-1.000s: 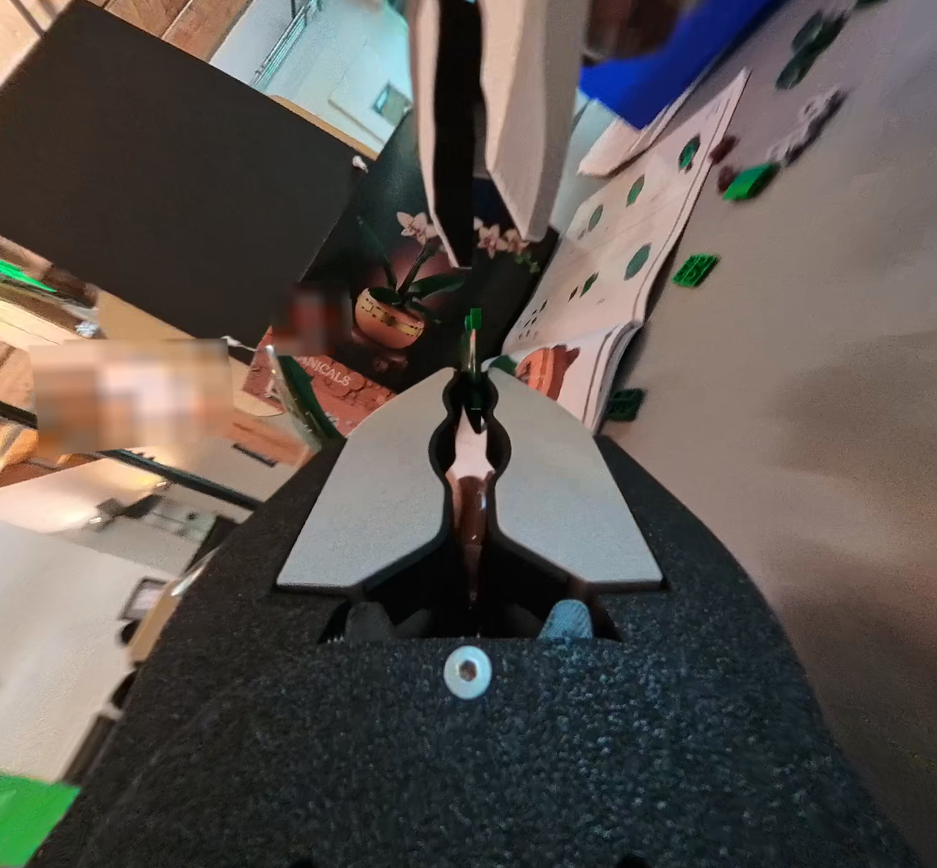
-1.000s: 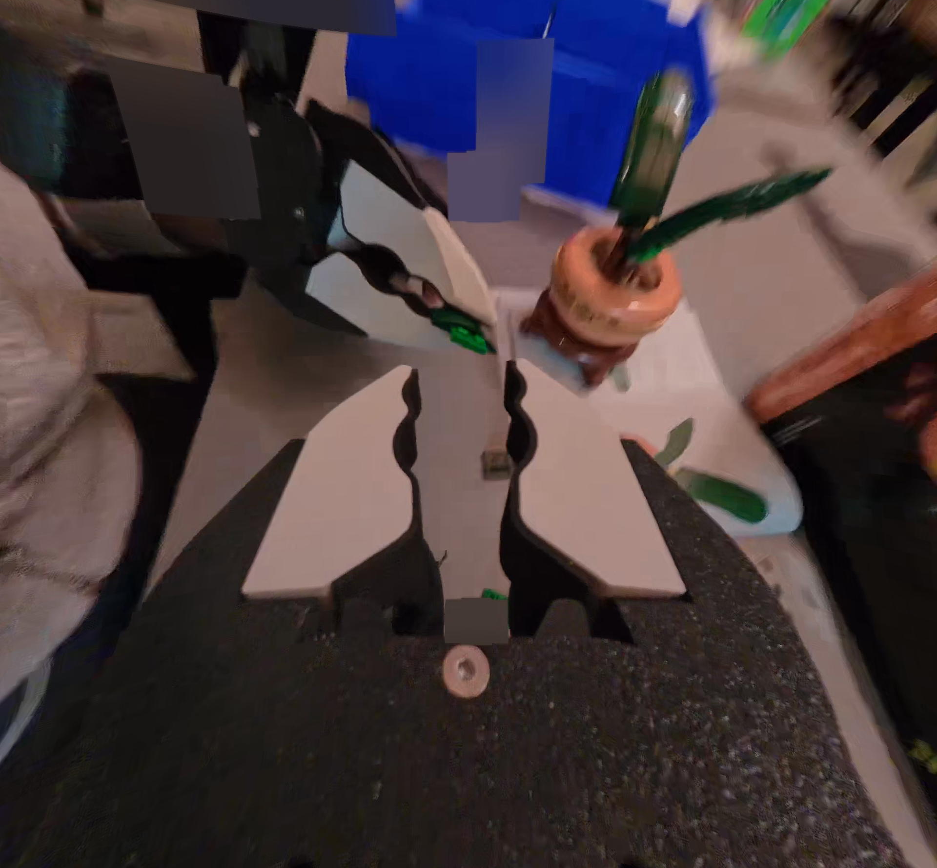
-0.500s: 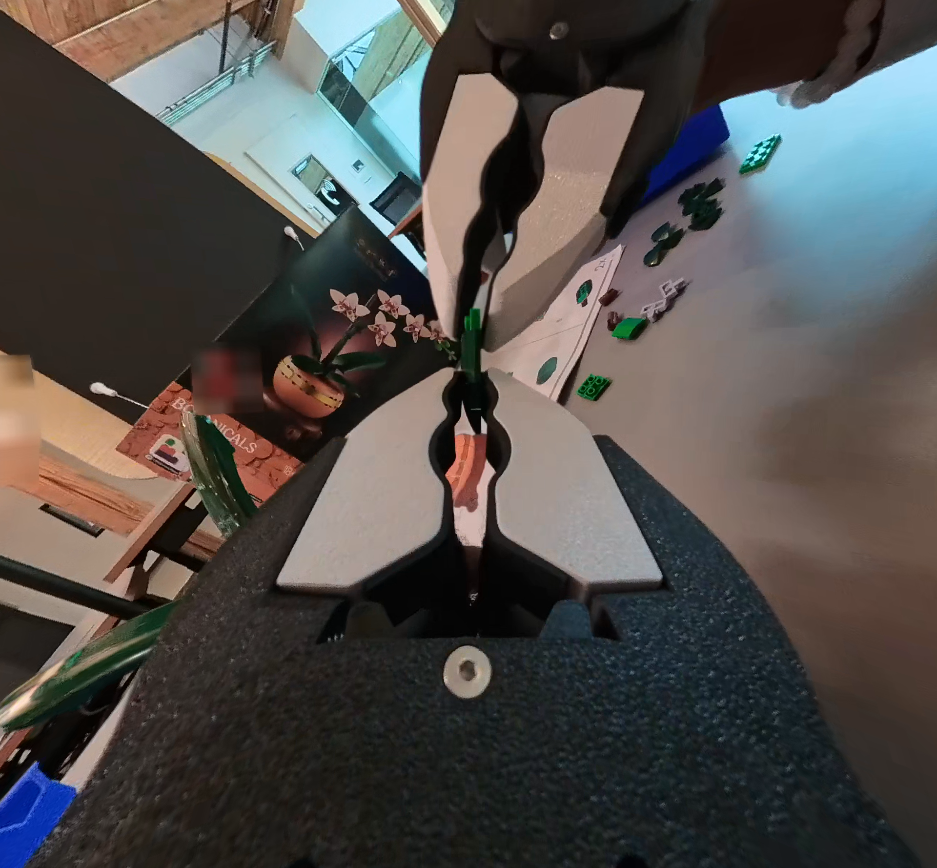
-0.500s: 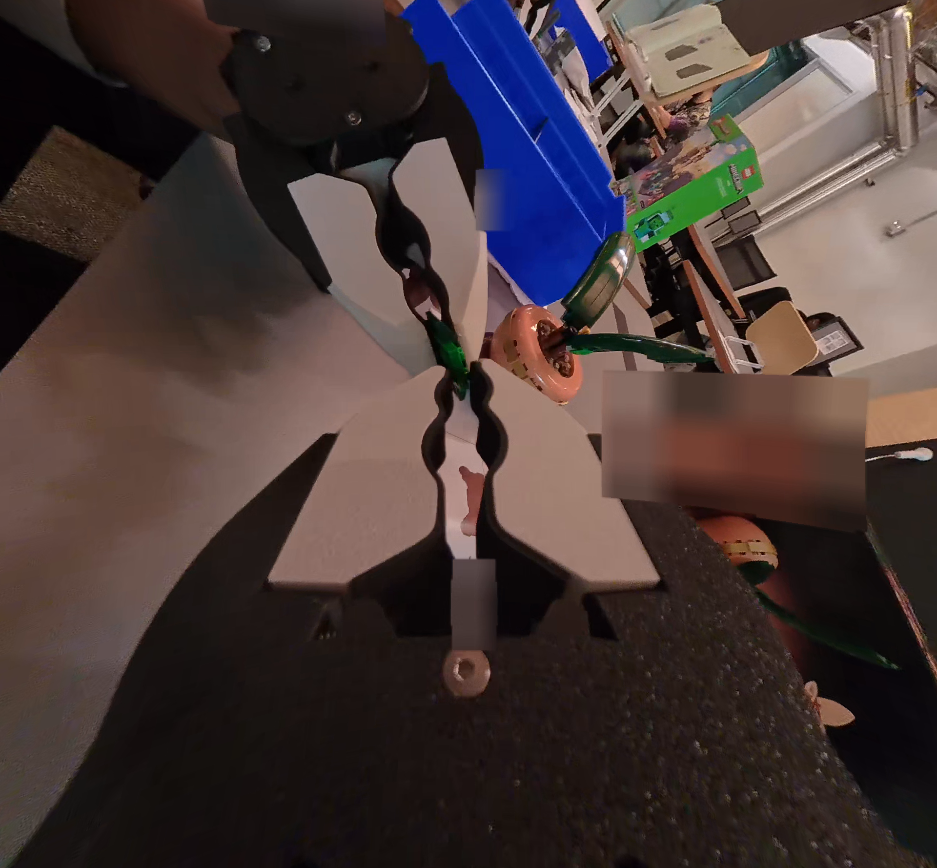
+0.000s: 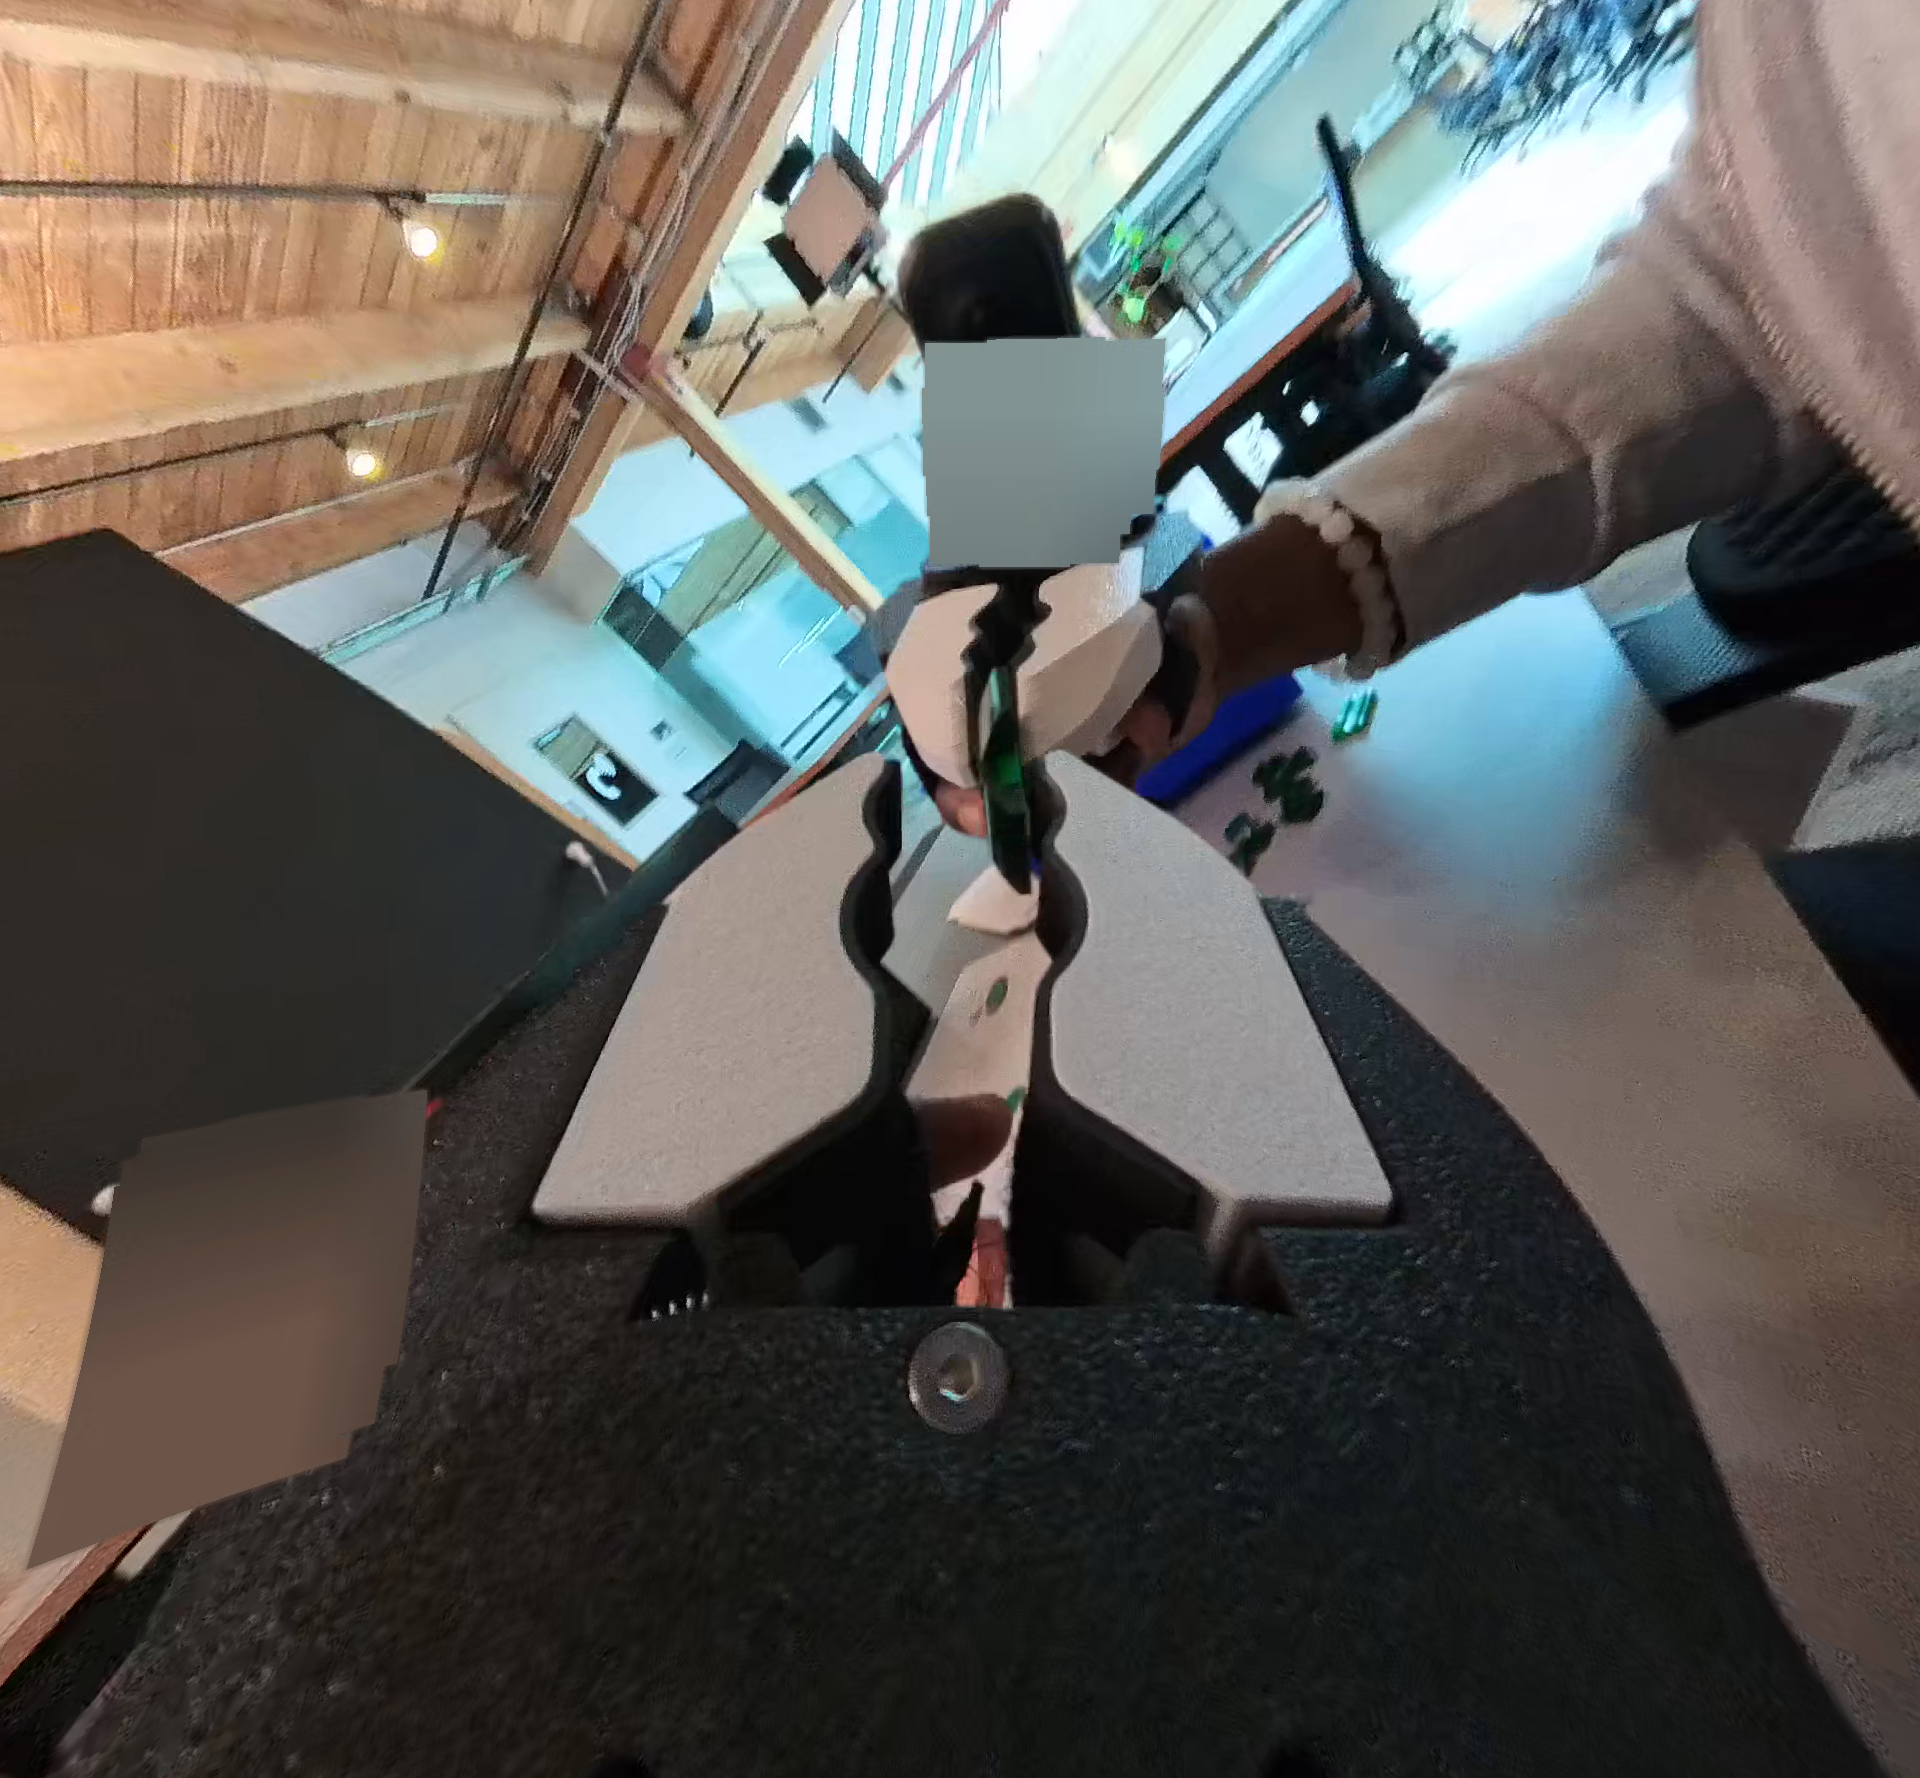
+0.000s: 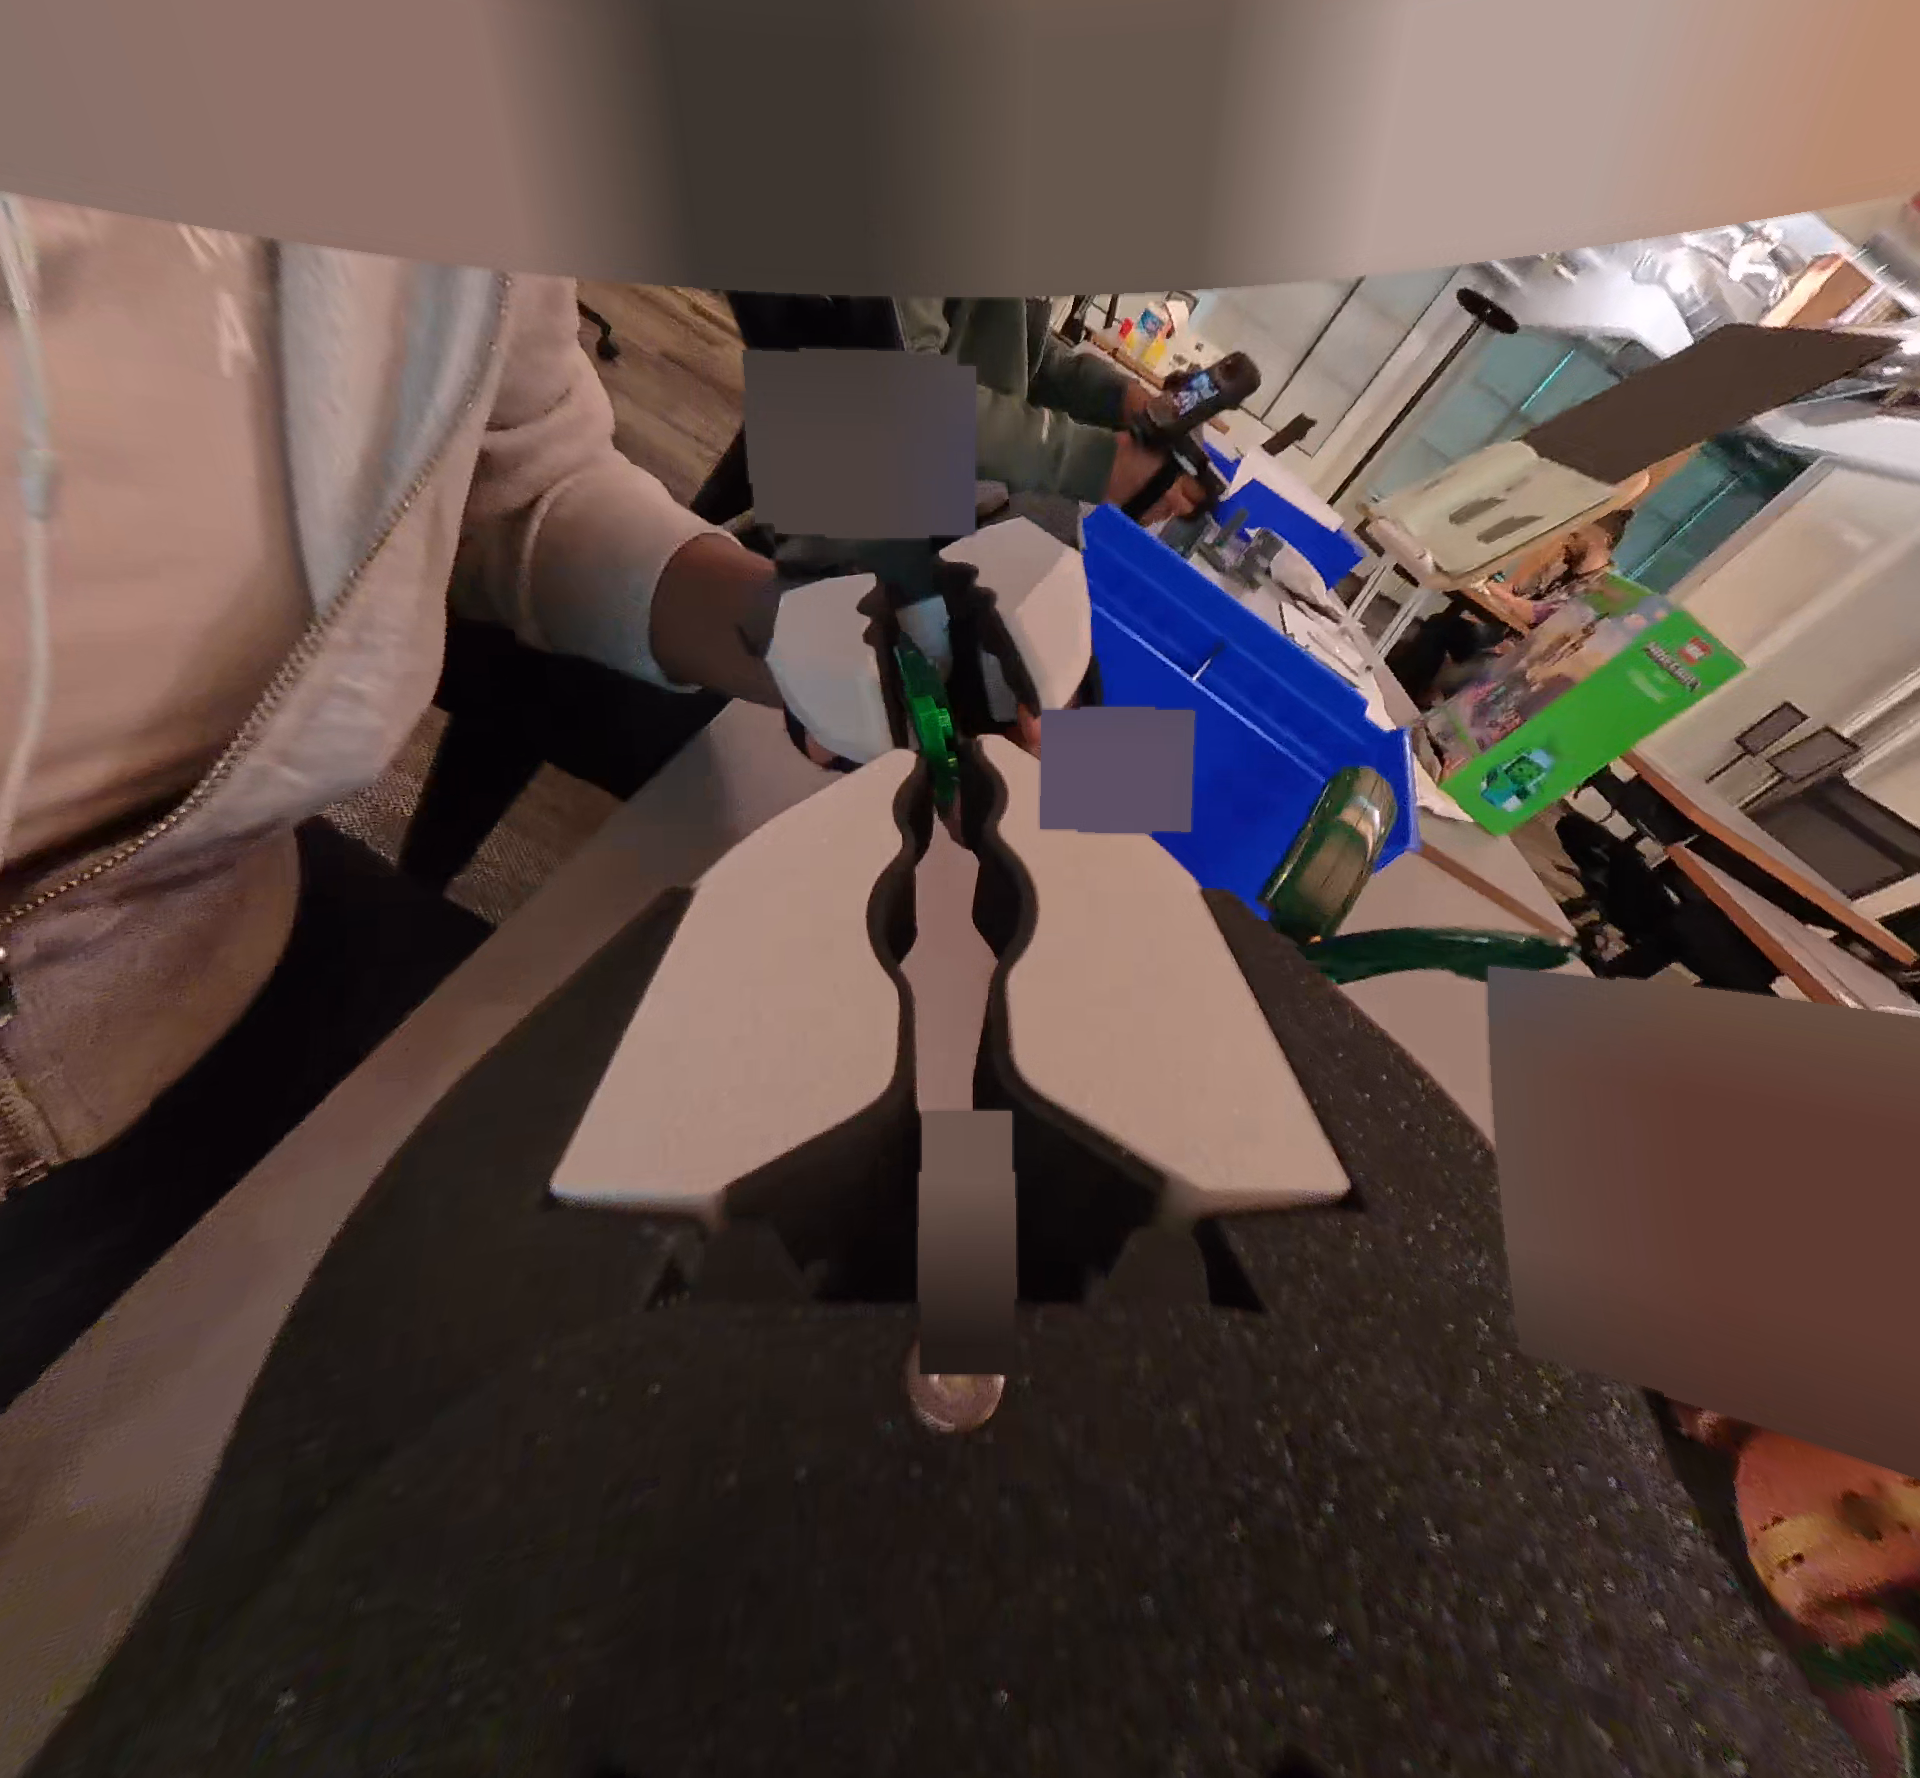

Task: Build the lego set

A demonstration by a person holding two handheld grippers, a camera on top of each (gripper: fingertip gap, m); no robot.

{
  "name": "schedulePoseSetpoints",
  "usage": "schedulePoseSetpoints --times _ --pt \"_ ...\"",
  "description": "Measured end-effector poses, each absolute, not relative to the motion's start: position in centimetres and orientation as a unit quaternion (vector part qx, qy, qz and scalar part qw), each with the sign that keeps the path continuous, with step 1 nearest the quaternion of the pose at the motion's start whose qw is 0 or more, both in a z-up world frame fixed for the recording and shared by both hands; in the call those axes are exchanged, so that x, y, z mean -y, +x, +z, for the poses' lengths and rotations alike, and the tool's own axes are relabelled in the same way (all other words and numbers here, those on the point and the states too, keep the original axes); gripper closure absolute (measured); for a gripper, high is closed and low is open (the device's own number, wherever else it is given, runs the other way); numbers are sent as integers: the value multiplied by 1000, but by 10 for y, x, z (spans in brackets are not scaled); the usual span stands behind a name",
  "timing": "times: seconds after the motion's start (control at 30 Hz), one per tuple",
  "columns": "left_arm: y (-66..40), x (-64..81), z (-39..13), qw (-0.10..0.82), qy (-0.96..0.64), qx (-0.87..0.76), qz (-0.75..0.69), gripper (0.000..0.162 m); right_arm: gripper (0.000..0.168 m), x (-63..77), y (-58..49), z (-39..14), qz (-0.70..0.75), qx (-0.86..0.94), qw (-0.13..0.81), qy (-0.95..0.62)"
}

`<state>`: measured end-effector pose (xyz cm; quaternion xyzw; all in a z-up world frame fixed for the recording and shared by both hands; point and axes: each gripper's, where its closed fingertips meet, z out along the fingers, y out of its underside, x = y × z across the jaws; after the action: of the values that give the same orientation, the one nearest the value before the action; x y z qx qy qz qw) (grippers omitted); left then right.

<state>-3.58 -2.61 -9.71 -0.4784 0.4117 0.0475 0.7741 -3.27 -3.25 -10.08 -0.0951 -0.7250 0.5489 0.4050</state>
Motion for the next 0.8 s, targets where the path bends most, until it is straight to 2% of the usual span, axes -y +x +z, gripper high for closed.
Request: schedulePoseSetpoints --times 0.23,0.43,0.53,0.8 --pt "-25 28 -85 765 -446 -459 63 131 163 39 -30 -88 509 751 418 -55" --pt "-21 35 -76 765 -407 -490 93 140 163 43 -24 -77 455 783 423 -10" --pt "-24 38 -67 774 -396 -484 102 157 158 43 -19 -69 452 787 420 1" --pt "-32 37 -62 777 -395 -476 116 157 160 38 -22 -58 452 776 439 -24"
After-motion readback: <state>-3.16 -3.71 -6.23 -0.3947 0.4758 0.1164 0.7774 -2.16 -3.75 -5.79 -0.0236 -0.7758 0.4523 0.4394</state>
